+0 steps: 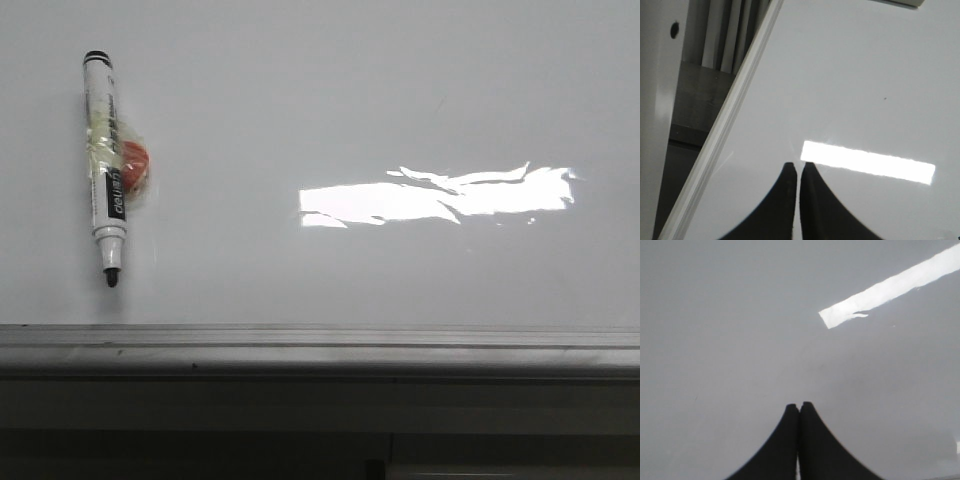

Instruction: Write number 0 on whiteboard

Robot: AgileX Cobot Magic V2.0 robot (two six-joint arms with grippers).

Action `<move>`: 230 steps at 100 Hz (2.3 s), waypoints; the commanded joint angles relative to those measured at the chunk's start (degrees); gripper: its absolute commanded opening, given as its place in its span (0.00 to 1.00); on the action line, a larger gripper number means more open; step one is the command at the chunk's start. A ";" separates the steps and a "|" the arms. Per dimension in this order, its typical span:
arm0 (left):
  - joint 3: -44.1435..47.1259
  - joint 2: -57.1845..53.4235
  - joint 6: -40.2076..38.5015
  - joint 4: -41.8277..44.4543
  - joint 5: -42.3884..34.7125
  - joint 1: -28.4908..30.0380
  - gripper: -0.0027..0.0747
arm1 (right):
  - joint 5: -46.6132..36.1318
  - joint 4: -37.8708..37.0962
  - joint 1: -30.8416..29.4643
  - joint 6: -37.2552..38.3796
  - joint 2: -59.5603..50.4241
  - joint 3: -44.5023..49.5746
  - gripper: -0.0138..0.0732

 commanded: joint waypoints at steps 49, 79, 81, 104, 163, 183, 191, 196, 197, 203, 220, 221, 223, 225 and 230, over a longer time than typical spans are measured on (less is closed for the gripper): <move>-2.28 2.05 12.40 -1.78 6.81 -8.66 0.49 | 0.92 0.19 2.11 -4.44 1.23 -1.92 0.08; -2.28 2.17 12.90 -2.22 6.98 -22.88 0.65 | -1.30 0.19 3.33 -4.44 1.23 -1.41 0.08; -2.28 2.17 12.90 -2.22 6.56 -24.17 0.65 | -1.30 0.19 3.33 -4.44 1.23 -1.41 0.08; -0.95 2.29 12.90 -11.30 3.40 -30.96 0.65 | -0.18 -0.26 3.33 -4.44 1.23 -1.41 0.08; 1.79 18.08 13.00 -18.04 1.06 -32.54 0.65 | -0.23 -0.26 3.33 -4.44 1.23 -1.41 0.08; 1.79 22.84 13.00 -19.39 -5.77 -39.33 0.65 | -0.35 -0.26 3.33 -4.44 1.23 -1.41 0.08; 1.79 24.83 13.00 -19.39 -11.70 -44.30 0.65 | -0.35 -0.26 3.33 -4.44 1.23 -1.41 0.08; 1.79 26.70 13.00 -19.39 -16.18 -48.26 0.65 | -0.35 -0.26 3.33 -4.44 1.23 -1.41 0.08; 1.79 26.97 13.00 -19.39 -16.74 -49.24 0.65 | -0.35 -0.26 3.33 -4.44 1.23 -1.41 0.08; 1.79 29.77 13.00 -19.39 -22.18 -52.89 0.64 | -0.35 -0.26 3.33 -4.44 1.23 -1.41 0.08; 1.79 38.30 13.00 -23.04 -35.57 -61.12 0.64 | -0.35 -0.26 3.33 -4.44 1.23 -1.41 0.08; 1.79 39.03 13.00 -23.16 -36.53 -61.36 0.64 | -0.35 -0.26 3.33 -4.44 1.23 -1.41 0.08; 1.79 40.07 12.89 -23.41 -37.93 -62.26 0.64 | -0.35 -0.26 3.33 -4.44 1.23 -1.41 0.08; 1.79 41.03 12.89 -23.40 -39.22 -62.87 0.64 | -0.35 -0.26 3.33 -4.44 1.23 -1.41 0.08; 1.49 42.96 12.46 -23.40 -41.75 -64.14 0.64 | -0.35 -0.26 3.33 -4.44 1.23 -1.41 0.08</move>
